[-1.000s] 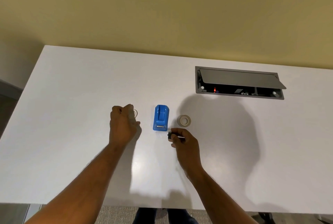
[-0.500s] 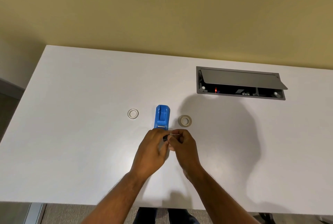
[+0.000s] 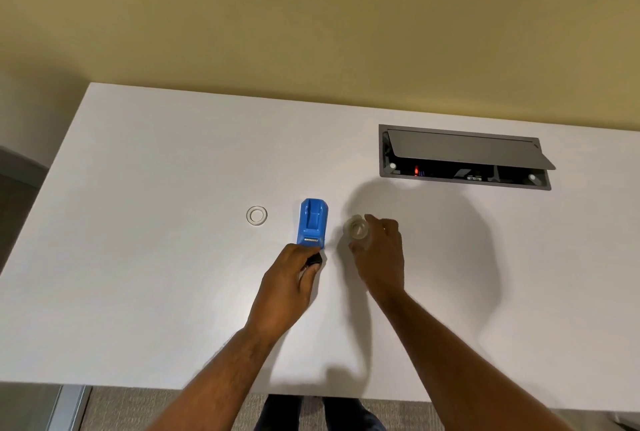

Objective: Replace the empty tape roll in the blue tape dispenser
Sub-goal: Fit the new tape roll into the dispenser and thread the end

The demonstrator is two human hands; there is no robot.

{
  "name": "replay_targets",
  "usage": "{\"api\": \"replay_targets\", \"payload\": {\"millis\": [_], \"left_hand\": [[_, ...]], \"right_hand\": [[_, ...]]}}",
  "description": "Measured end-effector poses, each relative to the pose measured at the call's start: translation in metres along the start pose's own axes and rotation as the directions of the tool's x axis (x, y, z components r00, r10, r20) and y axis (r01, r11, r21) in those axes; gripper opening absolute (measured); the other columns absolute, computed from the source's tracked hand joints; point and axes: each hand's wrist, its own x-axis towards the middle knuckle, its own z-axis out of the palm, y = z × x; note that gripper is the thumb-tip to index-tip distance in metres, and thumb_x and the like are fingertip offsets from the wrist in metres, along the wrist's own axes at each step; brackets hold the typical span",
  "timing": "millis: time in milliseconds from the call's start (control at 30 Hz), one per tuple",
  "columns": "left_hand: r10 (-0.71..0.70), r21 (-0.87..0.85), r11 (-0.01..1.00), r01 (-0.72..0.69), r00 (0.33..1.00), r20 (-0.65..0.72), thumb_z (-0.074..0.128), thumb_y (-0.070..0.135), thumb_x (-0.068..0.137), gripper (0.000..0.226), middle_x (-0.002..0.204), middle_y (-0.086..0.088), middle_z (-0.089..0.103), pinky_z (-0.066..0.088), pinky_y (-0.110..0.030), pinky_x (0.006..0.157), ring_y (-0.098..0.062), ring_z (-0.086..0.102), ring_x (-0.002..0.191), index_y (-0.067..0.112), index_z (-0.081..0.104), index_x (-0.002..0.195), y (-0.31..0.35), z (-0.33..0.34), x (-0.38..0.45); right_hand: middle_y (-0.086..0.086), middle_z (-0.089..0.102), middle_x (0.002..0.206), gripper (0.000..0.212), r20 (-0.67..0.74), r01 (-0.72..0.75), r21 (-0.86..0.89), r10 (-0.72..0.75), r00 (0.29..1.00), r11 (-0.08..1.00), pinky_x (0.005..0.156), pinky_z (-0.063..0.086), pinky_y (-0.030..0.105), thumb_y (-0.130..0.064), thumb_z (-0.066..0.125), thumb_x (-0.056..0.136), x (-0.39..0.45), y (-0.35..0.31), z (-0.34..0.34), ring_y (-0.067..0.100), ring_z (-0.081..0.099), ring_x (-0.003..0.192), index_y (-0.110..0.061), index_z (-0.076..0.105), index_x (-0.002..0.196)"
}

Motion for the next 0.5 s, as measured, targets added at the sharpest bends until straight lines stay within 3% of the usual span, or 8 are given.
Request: {"api": "replay_targets", "payload": {"millis": [200, 333, 400, 500], "left_hand": [[-0.036, -0.020, 0.999, 0.036, 0.999, -0.002, 0.064, 0.019, 0.097, 0.026, 0.109, 0.012, 0.062, 0.046, -0.008, 0.083, -0.002, 0.062, 0.096, 0.025, 0.063, 0.122, 0.004, 0.000, -0.004], [-0.068, -0.072, 0.995, 0.066, 0.997, -0.032, 0.067, 0.020, 0.095, 0.029, 0.108, 0.013, 0.064, 0.049, -0.012, 0.085, -0.006, 0.065, 0.097, 0.026, 0.062, 0.123, 0.006, -0.001, -0.003], [-0.077, -0.088, 0.993, 0.073, 0.996, -0.050, 0.068, 0.018, 0.095, 0.025, 0.105, 0.012, 0.064, 0.052, -0.017, 0.085, -0.007, 0.065, 0.097, 0.026, 0.064, 0.118, 0.006, -0.002, -0.002], [-0.088, -0.132, 0.988, 0.075, 0.992, -0.095, 0.068, 0.014, 0.094, 0.024, 0.104, 0.012, 0.066, 0.052, -0.016, 0.084, -0.009, 0.066, 0.097, 0.025, 0.067, 0.115, 0.009, -0.005, 0.002]], "right_hand": [[0.005, 0.056, 0.129, 0.052, 0.066, 0.180, -0.190, -0.171, 0.983, 0.965, 0.085, 0.049, 0.028, -0.020, 0.075, 0.085, 0.014, 0.000, 0.007, 0.027, 0.054, 0.114, -0.021, 0.055, 0.133], [0.004, 0.060, 0.123, 0.040, 0.061, 0.216, -0.198, -0.208, 0.976, 0.956, 0.083, 0.049, 0.026, -0.018, 0.072, 0.089, 0.008, 0.001, 0.009, 0.025, 0.056, 0.111, -0.018, 0.060, 0.127], [0.003, 0.061, 0.122, 0.042, 0.068, 0.177, -0.115, -0.170, 0.983, 0.977, 0.086, 0.047, 0.025, -0.015, 0.074, 0.087, 0.004, 0.000, 0.010, 0.024, 0.057, 0.111, -0.019, 0.062, 0.126], [-0.006, 0.068, 0.117, 0.044, 0.171, -0.069, 0.257, 0.025, 0.985, 0.964, 0.091, 0.051, 0.025, -0.024, 0.081, 0.083, -0.002, -0.008, 0.001, 0.015, 0.063, 0.107, -0.022, 0.066, 0.124]]}}
